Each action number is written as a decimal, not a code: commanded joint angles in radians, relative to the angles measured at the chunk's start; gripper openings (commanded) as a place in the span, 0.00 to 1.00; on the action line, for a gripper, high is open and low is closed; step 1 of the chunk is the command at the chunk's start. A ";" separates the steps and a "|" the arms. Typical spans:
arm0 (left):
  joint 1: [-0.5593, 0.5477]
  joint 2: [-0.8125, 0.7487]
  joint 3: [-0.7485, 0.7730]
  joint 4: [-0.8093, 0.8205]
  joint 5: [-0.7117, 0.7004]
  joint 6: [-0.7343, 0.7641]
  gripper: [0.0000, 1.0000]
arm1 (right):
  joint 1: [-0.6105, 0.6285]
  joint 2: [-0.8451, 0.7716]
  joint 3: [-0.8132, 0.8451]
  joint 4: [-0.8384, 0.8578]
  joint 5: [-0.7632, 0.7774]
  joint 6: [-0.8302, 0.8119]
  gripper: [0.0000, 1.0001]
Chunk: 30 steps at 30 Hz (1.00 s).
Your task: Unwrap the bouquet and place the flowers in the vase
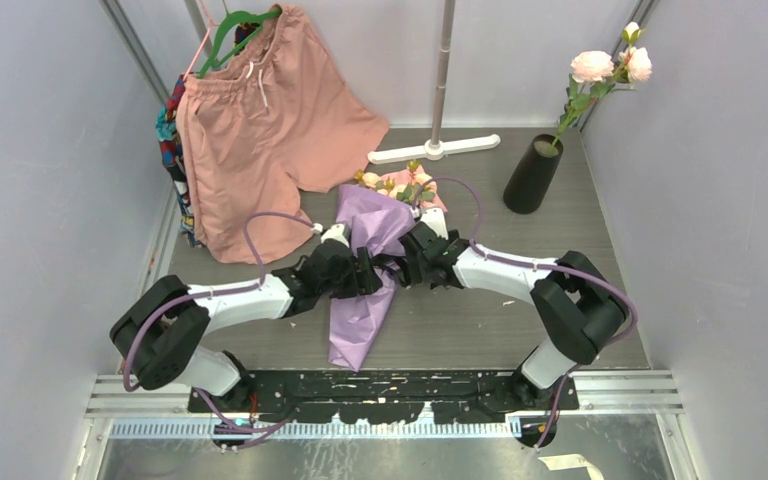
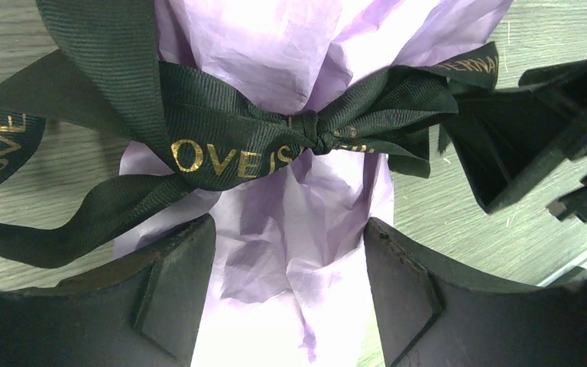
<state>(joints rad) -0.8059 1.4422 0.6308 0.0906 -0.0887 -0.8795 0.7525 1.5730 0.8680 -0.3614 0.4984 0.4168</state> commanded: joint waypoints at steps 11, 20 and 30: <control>-0.005 -0.050 -0.023 -0.006 -0.042 0.020 0.72 | -0.058 0.071 0.045 0.076 -0.034 -0.019 0.01; -0.004 -0.040 -0.023 0.002 -0.043 0.019 0.71 | -0.058 -0.147 0.019 -0.018 -0.060 0.006 0.01; -0.004 0.001 0.000 0.029 -0.014 0.002 0.71 | -0.072 -0.392 0.051 -0.106 -0.029 -0.023 0.01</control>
<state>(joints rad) -0.8059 1.4315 0.6140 0.0856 -0.1036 -0.8806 0.6910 1.2201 0.8909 -0.4519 0.4622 0.4179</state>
